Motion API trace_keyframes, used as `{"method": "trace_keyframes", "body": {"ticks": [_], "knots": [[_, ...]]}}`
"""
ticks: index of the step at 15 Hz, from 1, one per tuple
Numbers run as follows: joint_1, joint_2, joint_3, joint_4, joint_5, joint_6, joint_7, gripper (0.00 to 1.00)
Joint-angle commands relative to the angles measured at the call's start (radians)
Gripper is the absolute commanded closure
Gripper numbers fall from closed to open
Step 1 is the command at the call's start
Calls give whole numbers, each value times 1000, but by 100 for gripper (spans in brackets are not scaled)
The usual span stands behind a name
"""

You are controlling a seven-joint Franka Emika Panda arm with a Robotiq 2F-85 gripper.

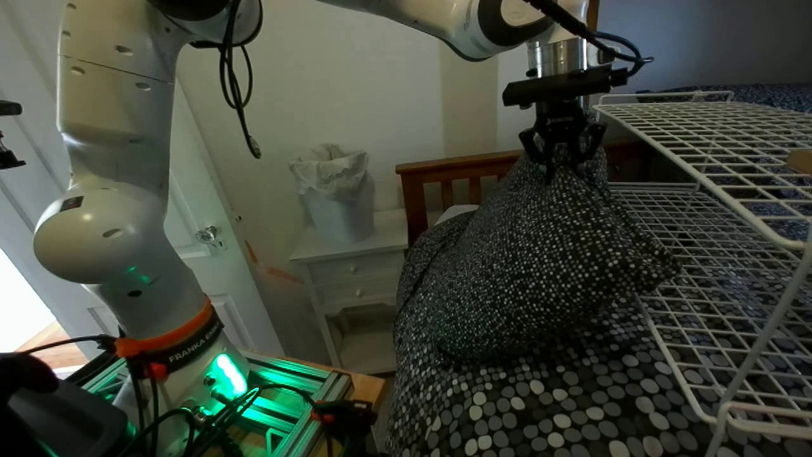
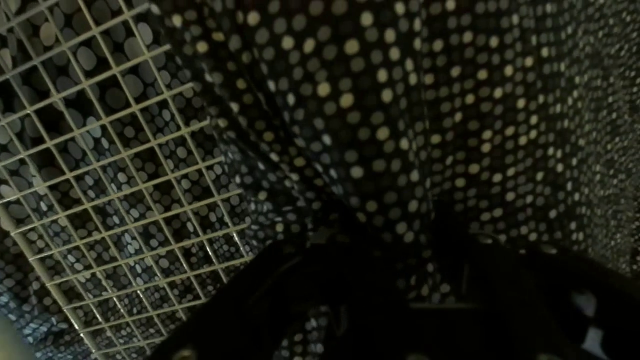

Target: Pick up the black pillow and lay it on the left side of the bed on the headboard

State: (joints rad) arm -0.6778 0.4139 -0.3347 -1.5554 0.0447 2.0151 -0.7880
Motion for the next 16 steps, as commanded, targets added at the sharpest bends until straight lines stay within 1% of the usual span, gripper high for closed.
{"method": "trace_keyframes", "body": {"ticks": [1, 2, 3, 4, 5, 6, 7, 9, 11, 13, 15, 16], "knots": [[2, -40, 19, -19, -36, -111, 11, 92], [8, -62, 17, -28, -51, -157, 11, 99], [13, -85, 20, -37, -60, -205, -2, 100], [19, -110, 25, -36, -70, -284, -24, 100], [34, -135, 25, -36, -82, -346, -7, 98], [51, -156, 26, -29, -98, -419, 11, 100], [71, -188, 28, -33, -104, -458, 34, 98], [117, -241, 30, -11, -96, -553, 112, 98], [166, -273, 31, 41, -77, -652, 214, 98], [207, -263, 29, 148, -51, -774, 321, 98], [222, -233, 24, 273, -2, -871, 430, 98], [218, -206, 16, 345, 45, -899, 492, 98]]}}
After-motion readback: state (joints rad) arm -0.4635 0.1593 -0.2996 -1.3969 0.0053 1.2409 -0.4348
